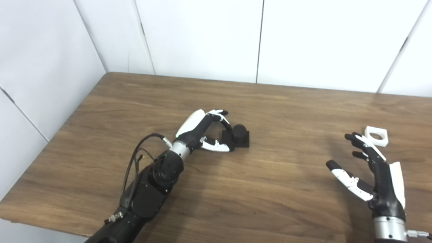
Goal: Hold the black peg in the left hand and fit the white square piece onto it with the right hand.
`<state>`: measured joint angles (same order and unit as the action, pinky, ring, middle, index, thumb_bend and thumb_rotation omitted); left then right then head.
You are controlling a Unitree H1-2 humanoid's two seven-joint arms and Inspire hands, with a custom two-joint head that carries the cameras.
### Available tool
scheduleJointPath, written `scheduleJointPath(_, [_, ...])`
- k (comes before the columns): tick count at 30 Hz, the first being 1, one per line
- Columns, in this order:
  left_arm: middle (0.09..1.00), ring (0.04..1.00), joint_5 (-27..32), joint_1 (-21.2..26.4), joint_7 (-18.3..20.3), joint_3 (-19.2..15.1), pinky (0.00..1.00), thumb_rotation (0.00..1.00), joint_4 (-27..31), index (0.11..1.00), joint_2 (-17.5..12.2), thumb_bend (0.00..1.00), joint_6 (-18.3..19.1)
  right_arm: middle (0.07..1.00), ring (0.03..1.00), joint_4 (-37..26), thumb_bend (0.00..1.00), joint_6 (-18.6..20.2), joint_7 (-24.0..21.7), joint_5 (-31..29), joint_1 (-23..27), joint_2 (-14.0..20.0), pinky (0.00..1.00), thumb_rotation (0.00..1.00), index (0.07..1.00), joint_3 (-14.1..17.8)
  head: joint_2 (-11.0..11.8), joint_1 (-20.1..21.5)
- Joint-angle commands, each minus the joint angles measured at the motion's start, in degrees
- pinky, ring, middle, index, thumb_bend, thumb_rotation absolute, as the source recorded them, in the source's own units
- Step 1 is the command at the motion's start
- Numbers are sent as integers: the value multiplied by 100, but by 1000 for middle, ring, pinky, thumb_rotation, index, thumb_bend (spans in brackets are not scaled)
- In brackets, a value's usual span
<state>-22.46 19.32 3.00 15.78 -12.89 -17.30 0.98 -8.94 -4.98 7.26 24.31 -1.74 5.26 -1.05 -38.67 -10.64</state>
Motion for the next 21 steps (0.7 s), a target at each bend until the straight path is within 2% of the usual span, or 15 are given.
scheduleJointPath(1, [896,948,47,-99,315,141,954,84,102,487,68,519,-39,864,829,-150,609,-38,89,64,15,-77,748,467,772,-33,-11,12])
scheduleJointPath(12, [903,954,-6,-317,568,349,949,87,447,486,145,517,-128,861,833,-250,621,124,96,107,39,-129,765,470,766,-27,-82,232])
scheduleJointPath(17, [901,954,17,-399,612,406,926,86,513,487,193,517,-189,854,819,-269,620,104,122,126,70,-138,736,456,760,-43,-125,378])
scheduleJointPath(21, [901,953,-48,-485,658,471,919,86,618,487,247,518,-140,859,822,-349,625,262,82,145,66,-159,748,473,764,-51,-137,419])
